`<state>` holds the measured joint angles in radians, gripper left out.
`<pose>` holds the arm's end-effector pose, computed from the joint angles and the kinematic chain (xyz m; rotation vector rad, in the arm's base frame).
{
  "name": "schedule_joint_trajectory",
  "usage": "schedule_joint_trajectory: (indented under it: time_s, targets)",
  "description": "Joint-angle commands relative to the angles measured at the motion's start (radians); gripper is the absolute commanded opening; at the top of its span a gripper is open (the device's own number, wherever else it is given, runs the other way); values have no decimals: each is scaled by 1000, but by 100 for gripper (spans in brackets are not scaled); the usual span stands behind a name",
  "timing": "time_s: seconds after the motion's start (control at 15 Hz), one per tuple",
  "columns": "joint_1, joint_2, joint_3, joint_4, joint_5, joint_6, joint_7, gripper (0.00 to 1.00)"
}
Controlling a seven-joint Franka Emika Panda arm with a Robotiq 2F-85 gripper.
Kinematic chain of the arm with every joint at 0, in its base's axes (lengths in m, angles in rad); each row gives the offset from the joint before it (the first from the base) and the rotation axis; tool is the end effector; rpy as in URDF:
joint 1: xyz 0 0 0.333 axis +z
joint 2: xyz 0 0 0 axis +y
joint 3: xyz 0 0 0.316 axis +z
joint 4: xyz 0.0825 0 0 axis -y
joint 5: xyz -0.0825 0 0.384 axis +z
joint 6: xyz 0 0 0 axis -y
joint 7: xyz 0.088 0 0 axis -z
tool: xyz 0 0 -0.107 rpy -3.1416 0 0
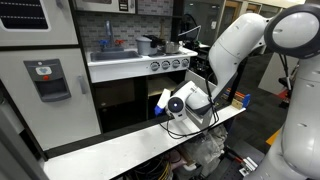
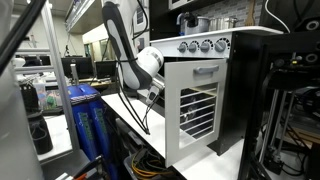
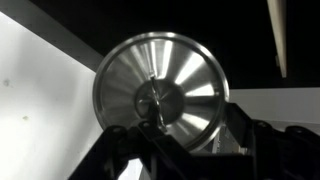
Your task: Open the kitchen cabinet, take the lid off the silver pot and put it in the kitchen cabinet
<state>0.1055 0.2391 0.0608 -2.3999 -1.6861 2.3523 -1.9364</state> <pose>0.4756 0.0668 0.2037 -0.5249 2.4195 -1.1165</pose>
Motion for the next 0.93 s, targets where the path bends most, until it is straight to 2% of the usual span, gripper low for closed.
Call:
schedule_joint_trajectory:
  time_s: [0.0,0.13,0.2,0.87]
  targets:
    - [-24,33,3,46,-31,-8,36,44]
    - [-30,32,7,57,-1,-4,50,44]
    - [-24,13,12,31,-1,-7,21,69]
    - [-27,14,11,40,0,-7,35,69]
